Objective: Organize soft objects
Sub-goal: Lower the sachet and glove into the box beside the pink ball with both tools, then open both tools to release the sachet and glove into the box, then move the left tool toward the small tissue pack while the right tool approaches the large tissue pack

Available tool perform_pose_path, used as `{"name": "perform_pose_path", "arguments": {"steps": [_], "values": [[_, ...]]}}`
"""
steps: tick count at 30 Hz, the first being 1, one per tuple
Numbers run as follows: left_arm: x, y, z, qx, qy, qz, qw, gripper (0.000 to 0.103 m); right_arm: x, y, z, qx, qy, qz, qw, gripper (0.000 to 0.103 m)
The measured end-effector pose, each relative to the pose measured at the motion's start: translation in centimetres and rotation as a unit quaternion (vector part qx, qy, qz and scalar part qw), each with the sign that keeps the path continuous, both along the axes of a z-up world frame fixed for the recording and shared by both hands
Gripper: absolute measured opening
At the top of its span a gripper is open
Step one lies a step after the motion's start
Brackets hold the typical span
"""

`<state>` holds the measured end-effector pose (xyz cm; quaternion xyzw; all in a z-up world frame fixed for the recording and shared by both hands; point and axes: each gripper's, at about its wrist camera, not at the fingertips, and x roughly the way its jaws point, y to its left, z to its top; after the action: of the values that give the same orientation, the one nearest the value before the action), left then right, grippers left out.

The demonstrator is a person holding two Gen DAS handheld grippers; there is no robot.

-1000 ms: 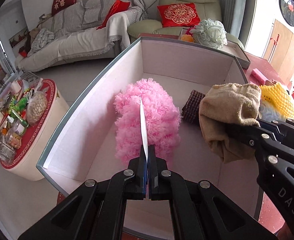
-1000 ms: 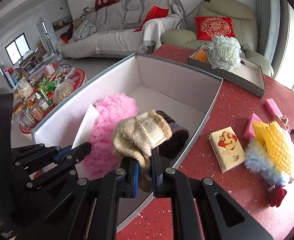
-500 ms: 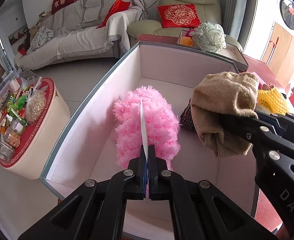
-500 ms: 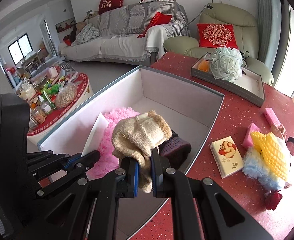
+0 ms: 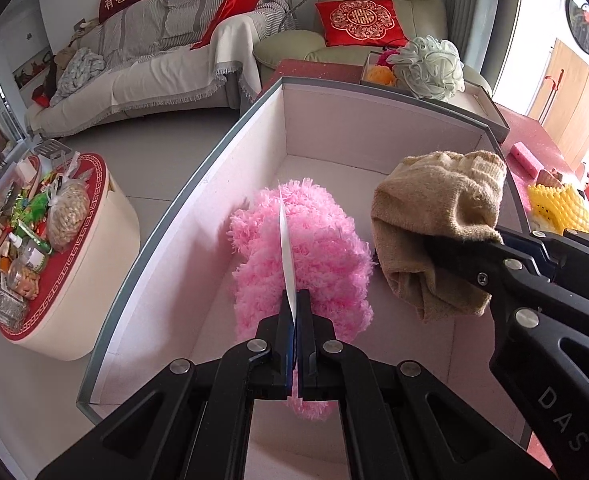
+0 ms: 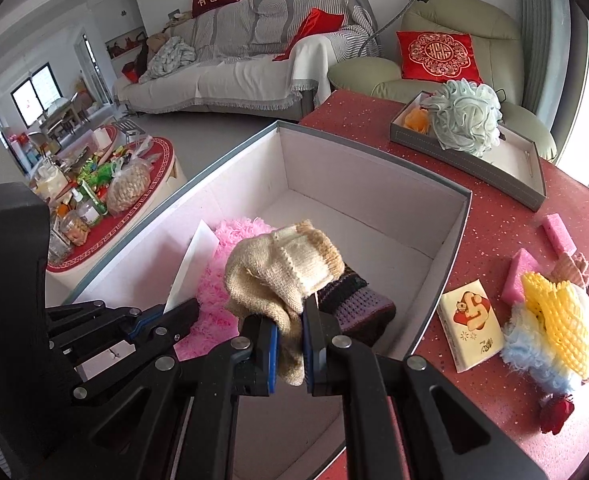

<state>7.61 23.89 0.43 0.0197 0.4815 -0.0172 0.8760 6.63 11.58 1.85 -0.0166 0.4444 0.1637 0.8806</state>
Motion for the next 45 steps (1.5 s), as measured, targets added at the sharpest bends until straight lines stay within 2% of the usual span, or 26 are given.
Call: {"name": "perform_pose_path", "arguments": {"steps": [11,14,16,18,26,34,38,43,44,45], "values": [[0.4,0.1,-0.4,0.006,0.007,0.002,1.0,0.001,0.8,0.1,-0.7,0.003,0.02,-0.002,1.0,0.014],[0.5,-0.2,-0.5,0.011,0.011,-0.004,0.9999,0.001,0.9,0.0,-0.7,0.007,0.022,-0.003,1.0,0.028],[0.6,-0.4,-0.6,0.024,0.012,-0.003,0.9996,0.001,0.8,-0.2,-0.5,0.01,0.019,-0.005,1.0,0.051],[0.4,-0.5,-0.6,0.034,0.01,-0.002,0.9994,0.001,0.5,-0.5,-0.2,0.014,0.01,-0.008,1.0,0.057],[-1.1,-1.7,0.6,0.077,-0.024,-0.007,0.9967,0.001,-2.2,-4.1,2.0,0.013,-0.038,-0.054,0.998,0.057],[-3.6,-7.1,2.8,0.081,-0.057,-0.073,0.9924,0.001,-6.3,-10.5,3.3,0.029,-0.055,-0.115,0.991,0.06],[-4.2,-8.8,3.2,0.095,-0.059,-0.076,0.9908,0.001,-8.1,-13.3,3.5,0.026,-0.065,-0.134,0.989,0.063],[-5.1,-11.0,3.6,0.058,-0.044,-0.095,0.9929,0.001,-10.0,-17.2,2.6,0.03,-0.06,-0.161,0.985,0.063],[-5.3,-11.8,3.7,0.058,-0.044,-0.098,0.9926,0.001,-10.3,-18.1,2.3,0.032,-0.056,-0.168,0.984,0.063],[-5.5,-12.6,3.7,0.08,-0.047,-0.09,0.9917,0.001,-10.7,-19.1,2.0,0.033,-0.054,-0.176,0.982,0.063]]}}
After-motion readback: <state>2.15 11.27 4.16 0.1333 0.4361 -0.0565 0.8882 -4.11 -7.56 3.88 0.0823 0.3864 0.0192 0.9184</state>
